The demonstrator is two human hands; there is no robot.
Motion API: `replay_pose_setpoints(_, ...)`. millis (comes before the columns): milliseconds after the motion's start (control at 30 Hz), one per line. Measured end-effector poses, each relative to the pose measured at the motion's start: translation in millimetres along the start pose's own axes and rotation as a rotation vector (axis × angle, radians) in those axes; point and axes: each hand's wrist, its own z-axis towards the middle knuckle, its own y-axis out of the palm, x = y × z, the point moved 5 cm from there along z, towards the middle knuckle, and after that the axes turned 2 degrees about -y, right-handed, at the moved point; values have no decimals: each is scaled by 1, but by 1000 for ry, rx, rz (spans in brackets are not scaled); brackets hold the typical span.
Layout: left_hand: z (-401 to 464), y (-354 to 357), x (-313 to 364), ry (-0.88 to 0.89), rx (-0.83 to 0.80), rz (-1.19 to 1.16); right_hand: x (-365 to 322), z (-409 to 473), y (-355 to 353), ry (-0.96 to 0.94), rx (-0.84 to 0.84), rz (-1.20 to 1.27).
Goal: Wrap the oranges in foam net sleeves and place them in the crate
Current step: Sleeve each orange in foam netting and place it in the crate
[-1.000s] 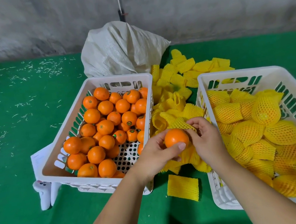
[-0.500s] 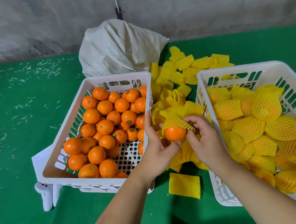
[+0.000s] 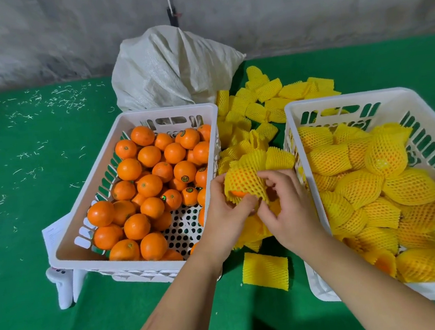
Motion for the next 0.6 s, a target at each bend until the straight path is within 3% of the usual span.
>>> replay_pose_setpoints(100,-2,3,2,-5,-125,-42,1,1,0,-2,1,-28)
replay_pose_setpoints(200,-4,0,7,39,-68,-52,-6,3,-6,-124,67,21)
replay_pose_setpoints(267,-4,-3,9,72,5,-6,-10,-2,-4,-180,19,71)
replay_pose_setpoints(333,-2,-5,9,91,60,71,-7,-5,2,-48,-140,199)
replay_pose_setpoints(467,0,-7,10,129,103,206,8,-8,17,466,-435,445)
replay_pose_setpoints(533,-3,-2,12,190,31,272,12,-9,29,565,-551,481)
replay_pose_setpoints(600,-4,-1,10,190,8,330,15,-7,34,598,-544,511)
